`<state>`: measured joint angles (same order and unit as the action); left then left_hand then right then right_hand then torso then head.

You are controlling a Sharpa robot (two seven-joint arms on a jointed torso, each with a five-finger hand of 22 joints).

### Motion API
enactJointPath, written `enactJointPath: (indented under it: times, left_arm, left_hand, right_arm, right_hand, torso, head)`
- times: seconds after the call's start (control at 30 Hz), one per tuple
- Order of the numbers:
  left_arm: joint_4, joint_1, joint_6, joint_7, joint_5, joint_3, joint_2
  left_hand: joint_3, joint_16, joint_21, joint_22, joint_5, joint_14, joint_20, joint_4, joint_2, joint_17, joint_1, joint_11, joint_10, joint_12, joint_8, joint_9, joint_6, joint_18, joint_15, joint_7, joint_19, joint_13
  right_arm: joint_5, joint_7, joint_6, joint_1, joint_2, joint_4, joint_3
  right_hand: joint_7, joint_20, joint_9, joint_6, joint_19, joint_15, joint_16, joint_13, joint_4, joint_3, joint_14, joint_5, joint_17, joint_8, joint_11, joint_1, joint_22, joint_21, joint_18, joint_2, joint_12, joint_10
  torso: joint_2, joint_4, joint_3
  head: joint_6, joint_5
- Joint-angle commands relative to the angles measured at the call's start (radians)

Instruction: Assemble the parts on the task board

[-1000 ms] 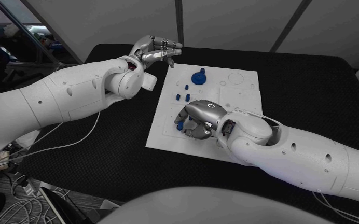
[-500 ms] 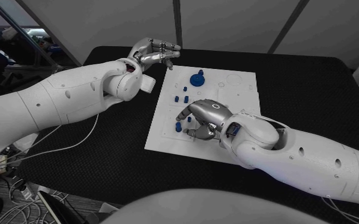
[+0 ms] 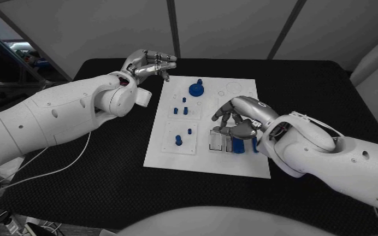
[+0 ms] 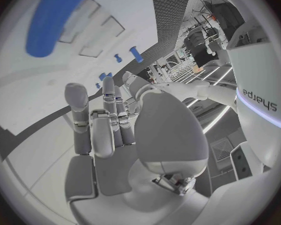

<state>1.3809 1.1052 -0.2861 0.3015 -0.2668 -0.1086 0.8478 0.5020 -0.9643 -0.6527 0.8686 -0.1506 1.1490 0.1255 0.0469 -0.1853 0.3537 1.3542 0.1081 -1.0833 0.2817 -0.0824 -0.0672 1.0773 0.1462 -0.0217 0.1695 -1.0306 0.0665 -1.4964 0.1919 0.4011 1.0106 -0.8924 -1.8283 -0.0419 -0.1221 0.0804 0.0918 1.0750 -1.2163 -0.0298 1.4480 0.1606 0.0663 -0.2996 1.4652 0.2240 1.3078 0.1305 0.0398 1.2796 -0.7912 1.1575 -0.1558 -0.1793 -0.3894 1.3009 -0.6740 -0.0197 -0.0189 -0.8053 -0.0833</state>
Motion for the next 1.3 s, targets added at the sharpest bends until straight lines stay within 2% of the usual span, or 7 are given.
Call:
enactJointPath:
  times: [0.03, 0.13, 0.17, 0.37, 0.73, 1.07, 1.3]
  left_arm:
    - [0.009, 0.002, 0.011, 0.001, 0.002, 0.001, 0.003]
    - [0.019, 0.002, 0.010, 0.001, 0.002, 0.002, 0.007]
    - [0.021, 0.002, 0.010, 0.001, 0.002, 0.002, 0.008]
    - [0.032, 0.002, 0.010, 0.001, 0.002, 0.004, 0.012]
    - [0.037, 0.001, 0.011, 0.001, 0.002, 0.007, 0.016]
    - [0.036, 0.001, 0.011, 0.001, 0.002, 0.008, 0.018]
    - [0.035, 0.001, 0.013, 0.001, 0.002, 0.008, 0.016]
  left_hand:
    - [0.000, 0.006, 0.006, -0.001, -0.001, -0.005, -0.001, 0.004, 0.009, -0.002, -0.001, 0.000, 0.005, -0.002, 0.005, 0.001, -0.003, 0.036, -0.004, 0.006, 0.006, -0.001]
    - [0.000, 0.006, 0.006, -0.001, -0.001, -0.005, -0.001, 0.004, 0.009, -0.002, -0.001, 0.000, 0.005, -0.002, 0.005, 0.001, -0.003, 0.036, -0.004, 0.006, 0.006, -0.001]
    - [0.000, 0.006, 0.006, -0.001, -0.001, -0.005, -0.001, 0.004, 0.009, -0.002, -0.001, 0.000, 0.005, -0.002, 0.005, 0.001, -0.003, 0.036, -0.004, 0.006, 0.006, -0.001]
    - [-0.001, 0.006, 0.006, -0.002, -0.001, -0.005, -0.001, 0.004, 0.009, -0.002, -0.002, -0.001, 0.004, -0.001, 0.005, 0.001, -0.002, 0.036, -0.004, 0.006, 0.006, 0.000]
    - [-0.001, 0.006, 0.006, -0.002, -0.001, -0.005, -0.001, 0.004, 0.009, -0.002, -0.002, -0.001, 0.004, -0.001, 0.005, 0.001, -0.002, 0.036, -0.004, 0.006, 0.006, 0.000]
    - [-0.002, 0.007, 0.007, -0.002, -0.001, -0.005, 0.000, 0.003, 0.010, -0.003, -0.003, -0.001, 0.004, 0.000, 0.004, 0.001, -0.001, 0.036, -0.004, 0.005, 0.007, 0.000]
    - [-0.002, 0.007, 0.007, -0.002, -0.001, -0.005, 0.000, 0.003, 0.010, -0.003, -0.003, -0.001, 0.004, 0.000, 0.004, 0.001, -0.001, 0.036, -0.004, 0.005, 0.007, 0.000]
  right_arm:
    - [0.163, 0.078, -0.030, 0.002, -0.052, -0.023, -0.003]
    - [0.189, 0.134, -0.042, 0.002, -0.115, -0.049, -0.005]
    - [0.192, 0.147, -0.043, 0.002, -0.128, -0.055, -0.005]
    - [0.166, 0.228, -0.024, -0.003, -0.185, -0.084, -0.005]
    - [0.111, 0.311, -0.027, -0.026, -0.179, -0.086, -0.002]
    - [0.092, 0.350, -0.046, -0.072, -0.134, -0.070, -0.001]
    - [0.086, 0.355, -0.045, -0.081, -0.102, -0.058, -0.001]
  right_hand:
    - [0.017, -0.013, 0.007, 0.022, -0.034, -0.017, 0.023, 0.057, 0.026, 0.049, 0.070, 0.022, 0.067, 0.018, -0.017, -0.035, -0.049, 0.029, 0.022, -0.018, -0.071, 0.047]
    - [0.030, -0.028, 0.021, 0.030, -0.075, -0.027, 0.064, 0.330, 0.071, 0.129, 0.084, 0.093, 0.140, 0.047, -0.030, -0.075, -0.125, 0.074, 0.037, -0.023, -0.326, 0.080]
    - [0.038, -0.042, 0.037, 0.000, -0.083, -0.026, 0.074, 0.513, 0.084, 0.199, 0.085, 0.110, 0.157, 0.074, -0.034, -0.030, -0.140, 0.084, 0.038, -0.013, -0.484, 0.006]
    - [0.034, -0.030, 0.081, -0.028, -0.105, -0.027, 0.105, 0.912, 0.176, 0.337, 0.097, 0.126, 0.221, 0.156, -0.030, -0.019, -0.198, 0.117, 0.048, 0.026, -0.808, 0.061]
    - [0.038, -0.030, 0.117, -0.052, -0.111, -0.029, 0.113, 1.033, 0.225, 0.424, 0.100, 0.156, 0.238, 0.217, -0.033, -0.018, -0.219, 0.130, 0.051, 0.042, -0.891, 0.092]
    - [0.038, -0.030, 0.125, -0.064, -0.111, -0.028, 0.115, 1.063, 0.227, 0.452, 0.101, 0.160, 0.243, 0.232, -0.032, -0.042, -0.224, 0.132, 0.052, 0.046, -0.910, 0.100]
    - [0.038, -0.030, 0.127, -0.066, -0.111, -0.028, 0.115, 1.075, 0.227, 0.458, 0.102, 0.161, 0.244, 0.236, -0.032, -0.049, -0.226, 0.133, 0.052, 0.047, -0.918, 0.104]
  torso:
    - [0.001, -0.0085, 0.0025]
    - [0.001, -0.0120, 0.0044]
    - [0.001, -0.0116, 0.0036]
    - [-0.001, -0.0223, 0.0013]
    - [0.000, -0.0182, 0.0042]
    - [-0.001, -0.0208, 0.0041]
    - [0.000, -0.0178, 0.0050]
  head:
    - [0.008, 0.028]
    - [0.013, 0.051]
    - [0.013, 0.056]
    - [0.013, 0.073]
    - [0.003, 0.083]
    - [-0.004, 0.078]
    - [-0.010, 0.077]
